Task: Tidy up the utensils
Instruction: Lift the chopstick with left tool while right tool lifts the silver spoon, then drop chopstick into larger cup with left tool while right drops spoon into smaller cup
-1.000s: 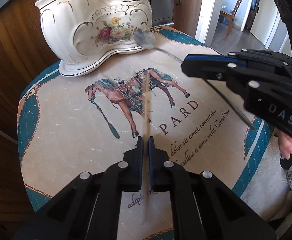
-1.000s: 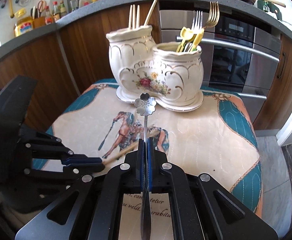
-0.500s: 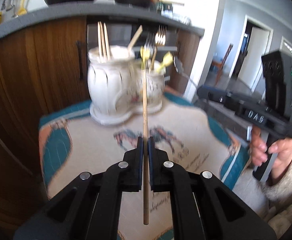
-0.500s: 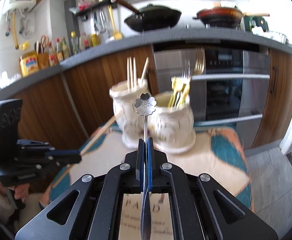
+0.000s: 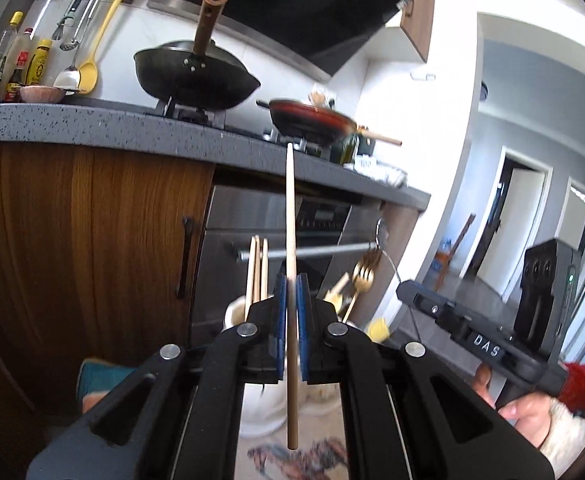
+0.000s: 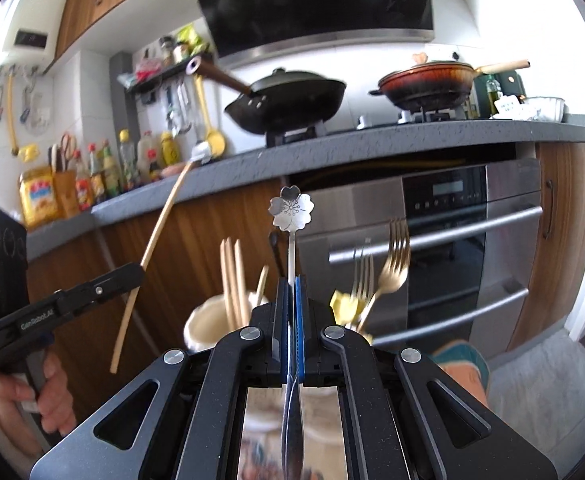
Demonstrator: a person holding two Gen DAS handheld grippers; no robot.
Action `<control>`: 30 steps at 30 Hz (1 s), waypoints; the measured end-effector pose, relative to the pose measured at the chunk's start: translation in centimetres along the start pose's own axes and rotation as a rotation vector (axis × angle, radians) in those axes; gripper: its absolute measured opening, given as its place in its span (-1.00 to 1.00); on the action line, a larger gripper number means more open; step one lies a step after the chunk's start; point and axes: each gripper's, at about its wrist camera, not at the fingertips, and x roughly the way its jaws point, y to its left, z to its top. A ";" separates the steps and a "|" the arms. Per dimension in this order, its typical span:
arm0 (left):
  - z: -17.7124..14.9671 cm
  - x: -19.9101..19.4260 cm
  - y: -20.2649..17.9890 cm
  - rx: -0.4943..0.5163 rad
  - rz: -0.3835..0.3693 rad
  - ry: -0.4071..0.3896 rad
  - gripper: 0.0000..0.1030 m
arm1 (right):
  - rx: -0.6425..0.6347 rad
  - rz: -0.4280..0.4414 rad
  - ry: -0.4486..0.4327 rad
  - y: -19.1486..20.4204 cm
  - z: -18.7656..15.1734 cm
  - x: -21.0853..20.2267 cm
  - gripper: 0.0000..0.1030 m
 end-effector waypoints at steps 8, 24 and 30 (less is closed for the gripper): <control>0.8 4.0 1.0 -0.033 0.006 -0.076 -0.91 | 0.151 0.003 -0.089 -2.4 1.4 3.3 -0.92; -1.7 6.5 2.2 0.003 0.049 -0.088 -0.91 | 0.113 -0.073 -0.099 -2.6 -1.0 6.9 -0.92; -1.7 6.3 2.1 0.012 0.045 -0.083 -0.91 | 0.039 -0.105 -0.100 -1.6 -2.0 7.5 -0.92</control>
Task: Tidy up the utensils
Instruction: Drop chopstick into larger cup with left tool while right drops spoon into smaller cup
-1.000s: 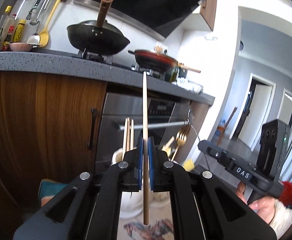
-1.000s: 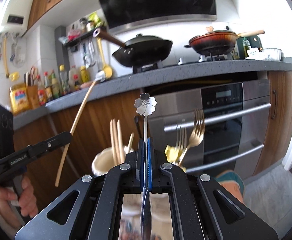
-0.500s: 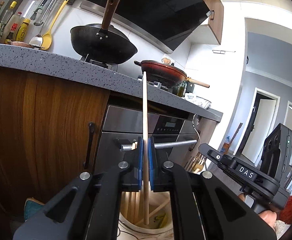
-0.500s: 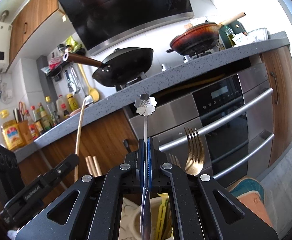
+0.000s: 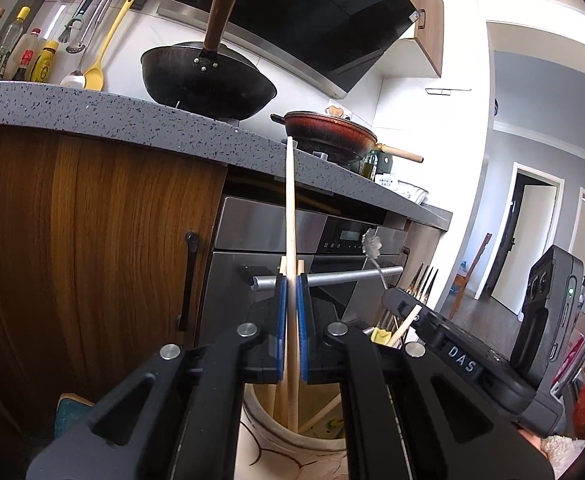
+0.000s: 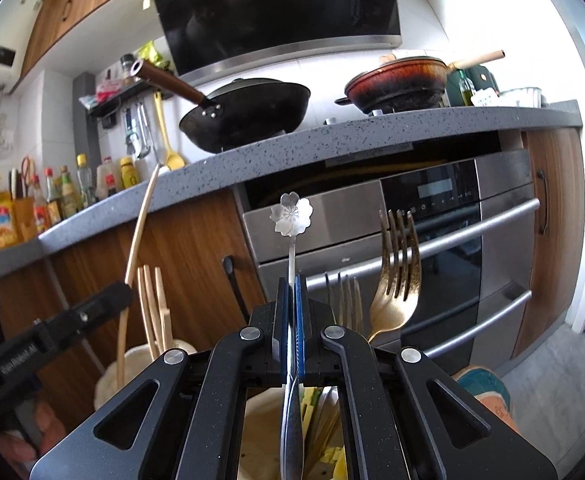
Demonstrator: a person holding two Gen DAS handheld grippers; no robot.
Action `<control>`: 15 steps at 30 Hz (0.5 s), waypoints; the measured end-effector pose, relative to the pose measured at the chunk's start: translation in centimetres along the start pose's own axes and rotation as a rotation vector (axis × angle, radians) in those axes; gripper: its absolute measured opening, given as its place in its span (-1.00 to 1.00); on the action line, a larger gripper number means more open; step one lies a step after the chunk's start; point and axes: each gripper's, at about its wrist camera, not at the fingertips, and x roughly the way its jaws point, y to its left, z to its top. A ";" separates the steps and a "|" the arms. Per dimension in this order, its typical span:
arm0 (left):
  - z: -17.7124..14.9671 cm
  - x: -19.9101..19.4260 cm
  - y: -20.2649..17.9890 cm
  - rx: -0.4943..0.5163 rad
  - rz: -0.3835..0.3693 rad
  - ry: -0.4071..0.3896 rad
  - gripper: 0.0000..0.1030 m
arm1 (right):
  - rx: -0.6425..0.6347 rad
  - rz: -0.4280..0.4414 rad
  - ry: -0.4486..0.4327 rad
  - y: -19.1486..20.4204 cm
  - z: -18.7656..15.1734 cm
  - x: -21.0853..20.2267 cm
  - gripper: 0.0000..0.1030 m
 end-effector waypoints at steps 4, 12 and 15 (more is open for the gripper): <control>-0.1 -0.2 -0.4 0.028 0.001 0.004 -0.91 | 0.000 0.012 0.008 -0.3 -0.5 -0.5 -0.92; -0.4 -1.2 -0.9 0.046 -0.014 0.013 -0.91 | 0.059 0.069 0.017 -1.4 -0.9 -1.7 -0.92; -0.4 -1.3 -0.6 0.035 -0.019 0.017 -0.91 | 0.090 0.087 0.017 -1.7 -0.7 -1.9 -0.92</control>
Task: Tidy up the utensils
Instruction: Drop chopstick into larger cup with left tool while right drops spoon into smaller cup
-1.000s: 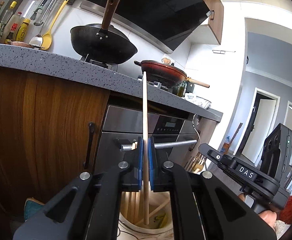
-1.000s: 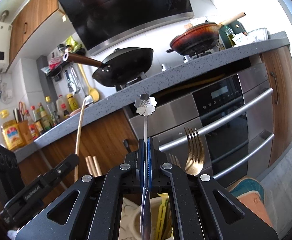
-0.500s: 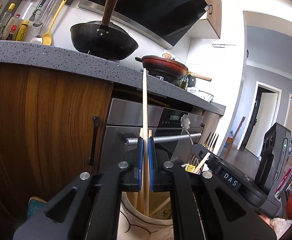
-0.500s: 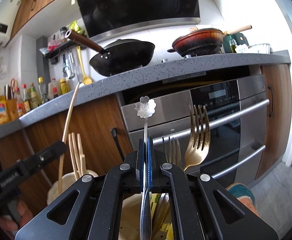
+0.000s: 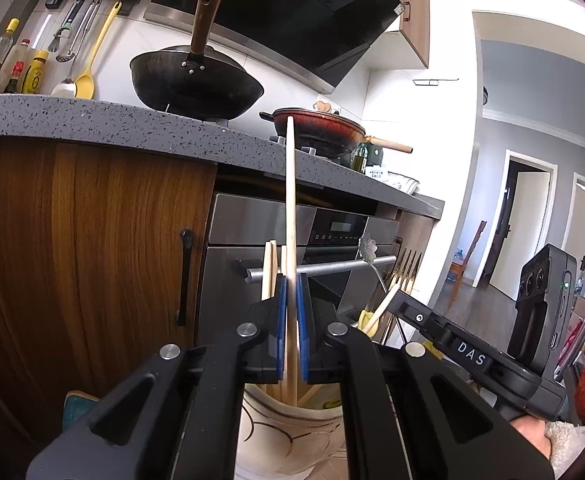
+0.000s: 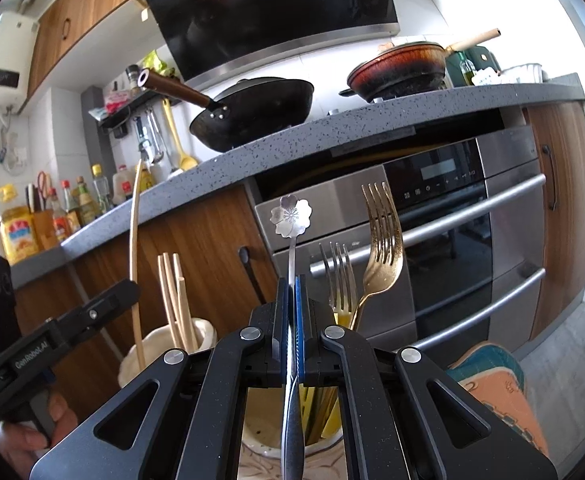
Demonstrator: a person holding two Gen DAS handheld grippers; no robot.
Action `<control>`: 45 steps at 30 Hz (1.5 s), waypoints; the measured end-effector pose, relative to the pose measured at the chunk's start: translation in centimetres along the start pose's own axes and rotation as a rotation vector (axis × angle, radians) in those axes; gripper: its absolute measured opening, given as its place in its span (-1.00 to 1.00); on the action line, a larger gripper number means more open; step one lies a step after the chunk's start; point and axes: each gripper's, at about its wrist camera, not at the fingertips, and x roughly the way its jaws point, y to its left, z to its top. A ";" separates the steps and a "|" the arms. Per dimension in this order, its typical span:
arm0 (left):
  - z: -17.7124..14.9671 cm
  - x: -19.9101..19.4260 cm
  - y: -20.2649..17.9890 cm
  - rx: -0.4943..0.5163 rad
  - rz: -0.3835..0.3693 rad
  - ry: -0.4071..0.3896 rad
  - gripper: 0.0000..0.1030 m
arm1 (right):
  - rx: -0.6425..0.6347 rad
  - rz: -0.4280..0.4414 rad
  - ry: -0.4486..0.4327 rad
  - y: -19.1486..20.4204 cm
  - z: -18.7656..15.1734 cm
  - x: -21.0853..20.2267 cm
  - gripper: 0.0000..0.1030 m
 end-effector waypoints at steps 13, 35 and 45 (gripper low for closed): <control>-0.1 -1.1 0.8 -0.017 -0.005 0.016 -0.91 | 0.056 0.032 -0.027 -1.0 0.6 -1.9 -0.92; -0.5 0.2 0.7 -0.017 -0.002 0.043 -0.91 | -0.062 -0.072 -0.065 0.4 -0.6 1.5 -0.92; -0.4 -0.4 1.0 0.007 0.033 0.082 -0.91 | -0.053 -0.008 -0.032 0.1 -1.2 -2.1 -0.93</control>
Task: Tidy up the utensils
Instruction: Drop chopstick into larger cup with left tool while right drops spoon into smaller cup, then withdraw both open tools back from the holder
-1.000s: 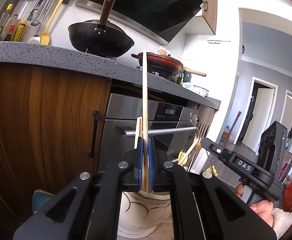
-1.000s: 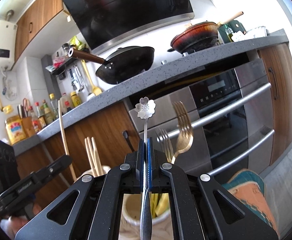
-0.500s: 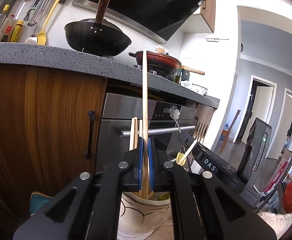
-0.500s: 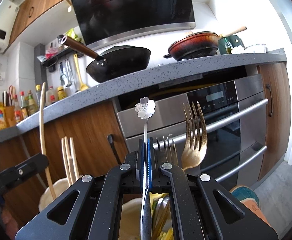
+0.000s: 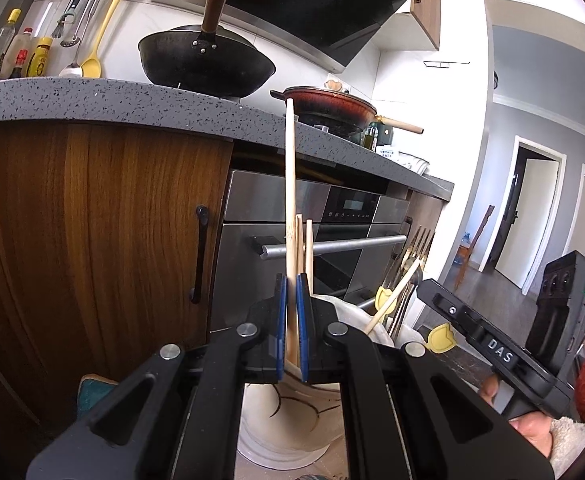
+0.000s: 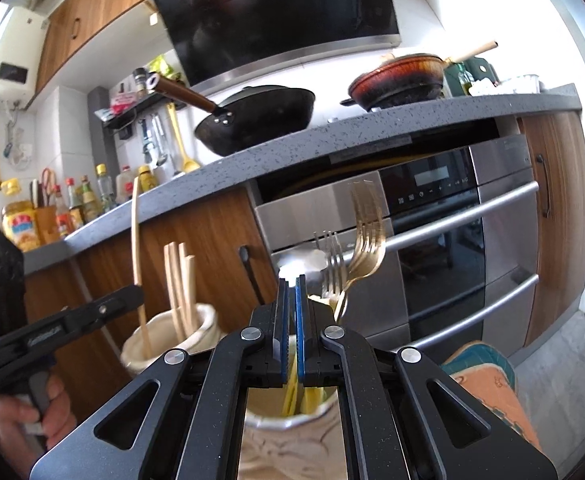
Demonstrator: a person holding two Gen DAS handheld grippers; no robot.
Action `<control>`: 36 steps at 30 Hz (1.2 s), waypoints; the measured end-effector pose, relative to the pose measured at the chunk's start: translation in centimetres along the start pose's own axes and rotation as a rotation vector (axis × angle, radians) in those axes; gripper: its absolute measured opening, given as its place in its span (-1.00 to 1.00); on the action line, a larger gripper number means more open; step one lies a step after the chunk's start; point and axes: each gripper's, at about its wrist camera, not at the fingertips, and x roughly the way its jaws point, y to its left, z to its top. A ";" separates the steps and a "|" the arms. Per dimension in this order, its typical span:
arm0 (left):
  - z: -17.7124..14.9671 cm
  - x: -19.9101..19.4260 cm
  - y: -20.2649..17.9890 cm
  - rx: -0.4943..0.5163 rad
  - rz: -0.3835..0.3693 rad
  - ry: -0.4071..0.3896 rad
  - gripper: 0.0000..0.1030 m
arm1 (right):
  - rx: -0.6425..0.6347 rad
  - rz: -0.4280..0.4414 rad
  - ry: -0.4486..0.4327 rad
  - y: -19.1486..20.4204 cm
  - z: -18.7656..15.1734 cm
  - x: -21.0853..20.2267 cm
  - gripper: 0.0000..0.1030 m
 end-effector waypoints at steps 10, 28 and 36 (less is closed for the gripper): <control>-0.6 -0.1 -0.7 0.039 0.030 0.041 -0.91 | 0.021 0.022 0.042 0.0 -0.7 -0.7 -0.92; -1.2 -1.0 -0.7 0.052 0.078 0.093 -0.87 | -0.040 0.008 0.108 1.3 -0.8 -2.0 -0.90; -2.5 -4.0 -0.9 0.068 0.094 0.108 -0.86 | -0.077 0.019 0.105 2.4 -1.2 -5.4 -0.89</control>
